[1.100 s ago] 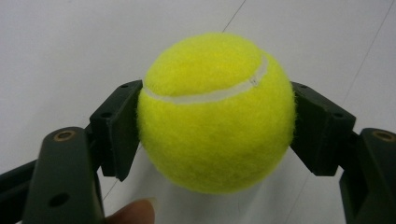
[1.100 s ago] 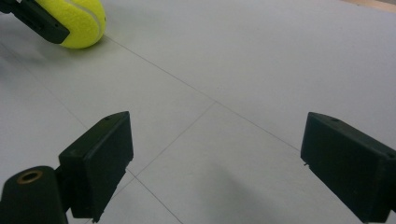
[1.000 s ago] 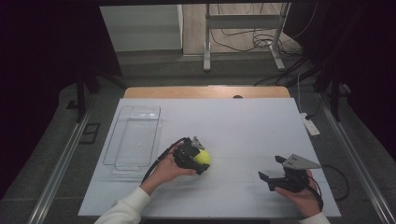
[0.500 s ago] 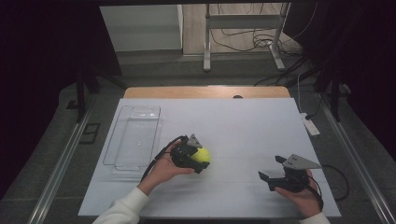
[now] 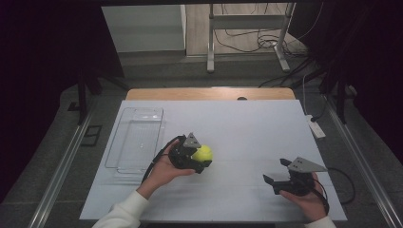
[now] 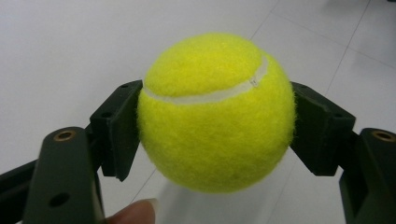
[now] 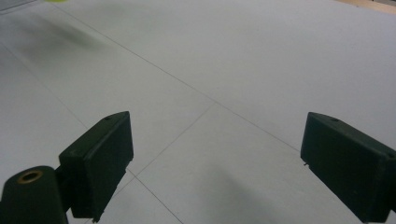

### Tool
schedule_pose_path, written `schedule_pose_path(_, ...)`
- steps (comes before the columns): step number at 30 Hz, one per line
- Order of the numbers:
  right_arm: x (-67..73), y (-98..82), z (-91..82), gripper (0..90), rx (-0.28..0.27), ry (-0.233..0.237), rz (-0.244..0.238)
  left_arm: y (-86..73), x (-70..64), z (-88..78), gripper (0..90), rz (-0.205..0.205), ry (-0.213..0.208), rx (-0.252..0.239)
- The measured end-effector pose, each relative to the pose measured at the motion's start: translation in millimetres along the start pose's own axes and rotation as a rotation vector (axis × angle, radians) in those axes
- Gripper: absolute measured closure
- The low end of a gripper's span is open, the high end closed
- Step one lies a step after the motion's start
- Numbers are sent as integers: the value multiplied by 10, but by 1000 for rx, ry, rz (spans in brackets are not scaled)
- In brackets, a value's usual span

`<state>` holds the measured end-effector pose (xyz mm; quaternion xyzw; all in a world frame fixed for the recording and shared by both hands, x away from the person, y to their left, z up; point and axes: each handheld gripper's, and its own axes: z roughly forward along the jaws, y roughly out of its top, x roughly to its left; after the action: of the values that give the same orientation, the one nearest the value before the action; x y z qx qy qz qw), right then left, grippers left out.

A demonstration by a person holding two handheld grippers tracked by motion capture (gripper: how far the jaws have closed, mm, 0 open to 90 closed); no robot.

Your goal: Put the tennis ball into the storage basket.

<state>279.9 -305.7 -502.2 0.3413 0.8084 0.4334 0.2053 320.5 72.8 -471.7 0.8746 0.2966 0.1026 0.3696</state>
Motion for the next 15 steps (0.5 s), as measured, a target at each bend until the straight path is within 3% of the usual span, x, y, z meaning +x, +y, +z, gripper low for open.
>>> schedule_pose_path(7, 1, 1, -3, 98, 0, -1, -2, -10, 2, -52, 270, -6, 0, -16)
schedule_pose_path(15, 2, 0, 0, 99, 3, -4, -6, -9, 28, -150, 269, -27, 24, -69)
